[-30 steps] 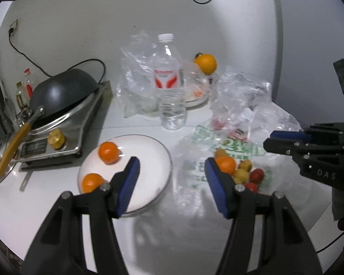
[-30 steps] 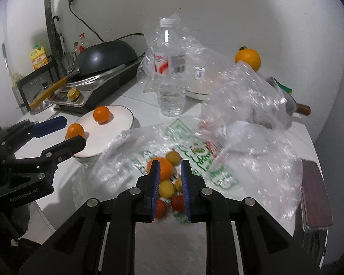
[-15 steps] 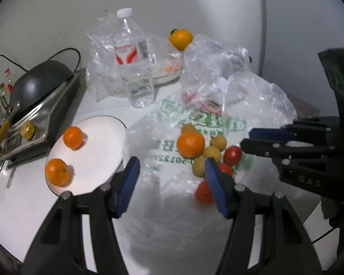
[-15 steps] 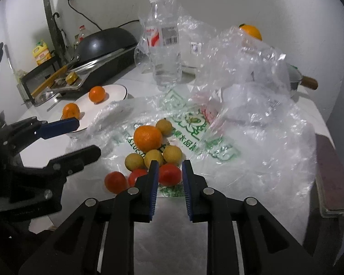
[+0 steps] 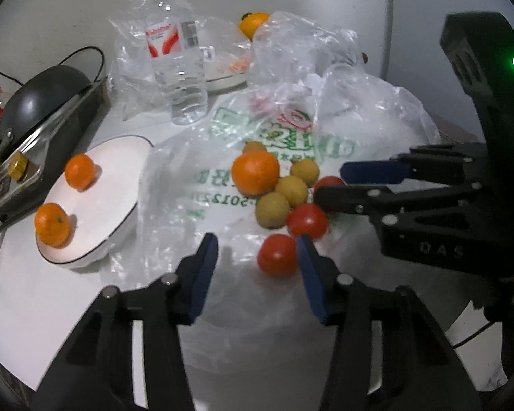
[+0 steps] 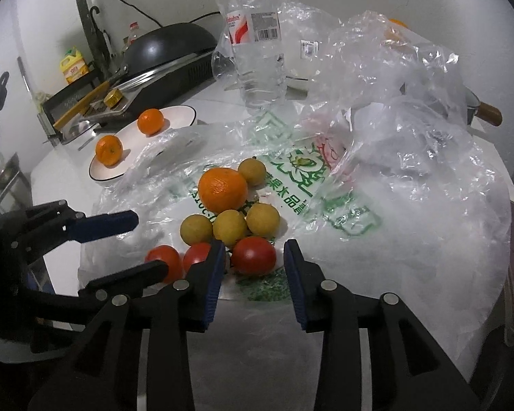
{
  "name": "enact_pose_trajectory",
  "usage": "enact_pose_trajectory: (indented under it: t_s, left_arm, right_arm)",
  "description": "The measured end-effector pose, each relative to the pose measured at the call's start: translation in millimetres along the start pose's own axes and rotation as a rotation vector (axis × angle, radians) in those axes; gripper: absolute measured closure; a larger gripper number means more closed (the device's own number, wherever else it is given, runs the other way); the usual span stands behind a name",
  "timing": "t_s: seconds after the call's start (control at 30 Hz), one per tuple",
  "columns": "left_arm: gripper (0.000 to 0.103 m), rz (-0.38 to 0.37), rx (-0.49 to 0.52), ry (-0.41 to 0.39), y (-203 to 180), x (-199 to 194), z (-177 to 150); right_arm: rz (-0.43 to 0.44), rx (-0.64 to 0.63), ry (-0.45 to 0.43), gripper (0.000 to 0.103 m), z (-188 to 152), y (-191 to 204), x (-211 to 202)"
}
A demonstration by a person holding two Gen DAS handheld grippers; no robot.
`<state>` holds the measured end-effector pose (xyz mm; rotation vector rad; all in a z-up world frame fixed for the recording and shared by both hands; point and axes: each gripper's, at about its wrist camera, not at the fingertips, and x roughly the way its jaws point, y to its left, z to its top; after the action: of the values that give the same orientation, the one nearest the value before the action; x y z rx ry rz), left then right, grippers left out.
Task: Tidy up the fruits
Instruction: 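Grasp a red tomato with the right gripper while the left gripper grasps another tomato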
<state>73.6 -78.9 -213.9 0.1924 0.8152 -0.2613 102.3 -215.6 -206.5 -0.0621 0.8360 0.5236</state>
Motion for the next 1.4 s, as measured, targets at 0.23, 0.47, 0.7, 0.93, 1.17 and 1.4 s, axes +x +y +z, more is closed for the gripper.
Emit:
enact_pose_trajectory:
  t_s: [0.23, 0.47, 0.7, 0.93, 1.17, 1.4]
  left_arm:
    - [0.065, -0.044, 0.008, 0.052, -4.5, 10.4, 1.5]
    - [0.074, -0.057, 0.024, 0.071, -7.6, 16.7, 4.3]
    - [0.074, -0.056, 0.019, 0.059, -0.5, 8.5, 8.5]
    - [0.074, -0.059, 0.014, 0.019, 8.3, -2.0, 18.0]
    - [0.074, -0.064, 0.025, -0.05, 20.5, -22.4, 26.9]
    - [0.074, -0.047, 0.011, -0.097, 41.3, -36.1, 28.4]
  right_arm:
    - [0.007, 0.005, 0.02, 0.066, 1.5, -3.5, 5.9]
    - [0.033, 0.005, 0.038, 0.073, 1.8, -5.9, 12.1]
    - [0.026, 0.002, 0.019, 0.073, 2.8, -4.8, 8.9]
    - [-0.06, -0.005, -0.024, 0.073, 10.8, -3.8, -9.9]
    - [-0.099, -0.011, -0.08, 0.073, 27.9, 4.2, -29.8]
    - [-0.11, -0.026, -0.105, 0.073, 40.2, 24.0, -33.5]
